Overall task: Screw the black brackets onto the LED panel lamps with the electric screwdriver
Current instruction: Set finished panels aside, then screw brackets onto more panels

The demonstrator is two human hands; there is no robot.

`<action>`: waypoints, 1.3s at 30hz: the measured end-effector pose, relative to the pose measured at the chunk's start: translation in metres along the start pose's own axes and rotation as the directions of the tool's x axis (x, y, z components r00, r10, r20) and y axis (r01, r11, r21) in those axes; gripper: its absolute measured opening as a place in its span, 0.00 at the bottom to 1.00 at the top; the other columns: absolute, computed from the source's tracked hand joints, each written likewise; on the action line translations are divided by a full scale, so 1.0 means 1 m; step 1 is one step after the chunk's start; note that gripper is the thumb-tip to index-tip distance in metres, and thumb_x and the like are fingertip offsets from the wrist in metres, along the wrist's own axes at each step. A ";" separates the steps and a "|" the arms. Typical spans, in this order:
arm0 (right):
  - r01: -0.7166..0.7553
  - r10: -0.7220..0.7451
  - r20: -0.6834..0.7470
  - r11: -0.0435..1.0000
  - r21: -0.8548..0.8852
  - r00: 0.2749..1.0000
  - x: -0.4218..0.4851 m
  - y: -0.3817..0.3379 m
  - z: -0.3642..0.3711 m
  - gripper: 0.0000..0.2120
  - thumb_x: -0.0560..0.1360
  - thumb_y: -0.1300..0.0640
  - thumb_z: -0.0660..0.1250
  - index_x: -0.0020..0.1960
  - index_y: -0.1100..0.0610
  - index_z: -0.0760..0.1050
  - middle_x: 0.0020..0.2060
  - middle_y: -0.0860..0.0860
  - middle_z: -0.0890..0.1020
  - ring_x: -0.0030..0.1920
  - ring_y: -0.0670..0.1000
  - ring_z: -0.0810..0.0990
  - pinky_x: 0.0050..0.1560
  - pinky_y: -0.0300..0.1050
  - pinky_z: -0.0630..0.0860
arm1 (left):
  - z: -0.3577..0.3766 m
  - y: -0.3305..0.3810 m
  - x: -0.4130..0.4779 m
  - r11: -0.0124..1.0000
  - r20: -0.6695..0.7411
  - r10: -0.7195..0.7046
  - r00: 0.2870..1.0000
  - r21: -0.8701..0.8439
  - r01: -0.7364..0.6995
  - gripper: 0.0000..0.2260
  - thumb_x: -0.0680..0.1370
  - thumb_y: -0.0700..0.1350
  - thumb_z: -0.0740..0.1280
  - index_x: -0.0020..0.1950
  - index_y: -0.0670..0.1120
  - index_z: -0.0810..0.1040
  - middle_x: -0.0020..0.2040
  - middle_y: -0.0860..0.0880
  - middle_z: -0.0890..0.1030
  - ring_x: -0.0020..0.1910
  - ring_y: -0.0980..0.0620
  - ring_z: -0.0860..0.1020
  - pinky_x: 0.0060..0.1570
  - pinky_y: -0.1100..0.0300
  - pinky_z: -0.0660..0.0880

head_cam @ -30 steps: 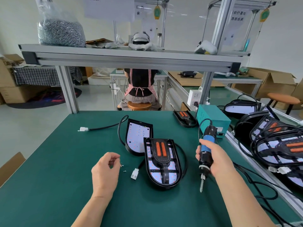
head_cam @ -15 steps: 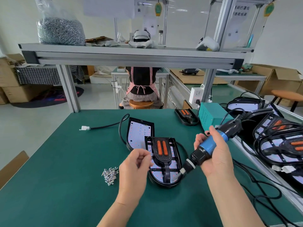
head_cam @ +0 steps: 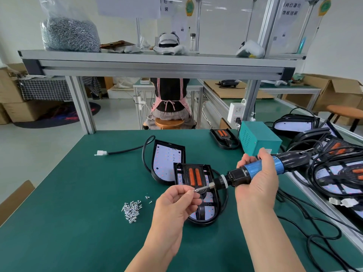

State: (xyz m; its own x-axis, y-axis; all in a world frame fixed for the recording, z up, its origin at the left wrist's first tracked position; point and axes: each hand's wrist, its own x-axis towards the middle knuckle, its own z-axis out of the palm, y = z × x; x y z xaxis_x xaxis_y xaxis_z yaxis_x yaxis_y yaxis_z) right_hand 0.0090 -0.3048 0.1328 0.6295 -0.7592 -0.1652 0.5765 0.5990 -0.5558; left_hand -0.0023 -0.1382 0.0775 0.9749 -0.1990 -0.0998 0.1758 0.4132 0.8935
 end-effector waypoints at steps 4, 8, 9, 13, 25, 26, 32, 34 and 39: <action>0.004 -0.004 0.000 1.000 0.011 1.000 0.001 0.000 0.001 0.15 0.76 0.57 0.74 0.60 0.59 0.75 0.34 0.50 0.79 0.34 0.49 0.82 0.38 0.40 0.80 | 0.001 0.000 -0.001 1.000 0.004 0.005 1.000 0.003 -0.005 0.05 0.79 0.34 0.67 0.45 0.40 0.81 0.41 0.41 0.84 0.39 0.50 0.82 0.40 0.63 0.79; -0.002 0.002 0.007 1.000 0.003 1.000 0.001 0.001 0.000 0.13 0.76 0.57 0.73 0.57 0.59 0.75 0.33 0.50 0.79 0.35 0.49 0.82 0.39 0.41 0.79 | 0.003 -0.002 -0.001 1.000 -0.019 0.020 1.000 0.015 -0.020 0.05 0.79 0.33 0.67 0.46 0.39 0.81 0.40 0.41 0.84 0.38 0.51 0.82 0.39 0.63 0.79; 0.001 -0.001 0.009 1.000 0.000 1.000 0.001 0.002 0.000 0.12 0.76 0.57 0.73 0.57 0.59 0.75 0.31 0.49 0.79 0.35 0.49 0.82 0.38 0.41 0.79 | 0.003 -0.003 -0.001 1.000 -0.029 0.020 0.999 0.014 -0.020 0.05 0.79 0.33 0.67 0.46 0.39 0.81 0.40 0.42 0.84 0.38 0.51 0.82 0.39 0.63 0.79; 0.009 -0.009 0.004 1.000 -0.009 1.000 0.000 0.003 -0.003 0.15 0.77 0.58 0.72 0.61 0.59 0.75 0.35 0.51 0.78 0.35 0.49 0.82 0.39 0.41 0.79 | 0.006 -0.009 -0.003 0.994 -0.080 0.081 0.993 0.085 -0.074 0.05 0.79 0.32 0.67 0.46 0.39 0.81 0.38 0.42 0.85 0.37 0.51 0.82 0.38 0.64 0.78; -0.011 0.009 -0.070 1.000 -0.023 0.998 0.006 0.008 -0.008 0.17 0.77 0.59 0.72 0.63 0.59 0.73 0.40 0.55 0.77 0.33 0.49 0.81 0.38 0.41 0.79 | 0.011 -0.023 -0.004 0.887 -0.078 0.336 0.939 0.361 -0.287 0.10 0.78 0.30 0.66 0.43 0.44 0.80 0.36 0.47 0.84 0.37 0.52 0.84 0.39 0.66 0.78; -0.014 0.011 -0.076 1.000 -0.027 0.997 0.006 0.009 -0.008 0.16 0.77 0.59 0.71 0.63 0.59 0.73 0.40 0.55 0.77 0.33 0.49 0.81 0.38 0.41 0.79 | 0.010 -0.024 -0.004 0.870 -0.071 0.358 0.931 0.387 -0.305 0.11 0.78 0.30 0.67 0.43 0.45 0.80 0.36 0.48 0.84 0.37 0.52 0.84 0.39 0.66 0.78; -0.040 0.037 -0.103 0.999 -0.031 0.994 0.010 0.012 -0.012 0.14 0.76 0.60 0.72 0.59 0.59 0.73 0.38 0.54 0.77 0.33 0.50 0.81 0.38 0.41 0.80 | 0.004 -0.033 -0.001 0.798 -0.049 0.437 0.898 0.483 -0.362 0.14 0.78 0.31 0.68 0.44 0.50 0.81 0.37 0.51 0.85 0.38 0.52 0.84 0.44 0.60 0.81; -0.059 0.055 -0.108 0.998 -0.026 0.993 0.013 0.012 -0.013 0.13 0.76 0.60 0.72 0.58 0.59 0.73 0.38 0.54 0.77 0.34 0.50 0.82 0.38 0.41 0.79 | 0.004 -0.031 0.000 0.798 -0.025 0.422 0.906 0.485 -0.358 0.14 0.77 0.32 0.70 0.46 0.53 0.82 0.39 0.52 0.85 0.41 0.52 0.85 0.46 0.59 0.81; -0.069 0.067 -0.097 0.998 -0.014 0.993 0.022 0.011 -0.013 0.14 0.76 0.60 0.72 0.58 0.60 0.73 0.39 0.54 0.77 0.33 0.50 0.82 0.37 0.41 0.79 | -0.004 -0.026 0.005 0.595 0.004 0.585 0.811 0.678 -0.432 0.18 0.73 0.43 0.75 0.60 0.57 0.80 0.55 0.61 0.80 0.57 0.57 0.78 0.55 0.68 0.72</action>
State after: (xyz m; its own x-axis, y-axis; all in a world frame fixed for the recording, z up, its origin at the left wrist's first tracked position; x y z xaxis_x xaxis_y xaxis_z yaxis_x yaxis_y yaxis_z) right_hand 0.0223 -0.3179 0.1122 0.6132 -0.7385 -0.2804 0.5244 0.6460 -0.5547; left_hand -0.0015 -0.1465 0.0524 0.8929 0.0767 0.4436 -0.4096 -0.2705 0.8712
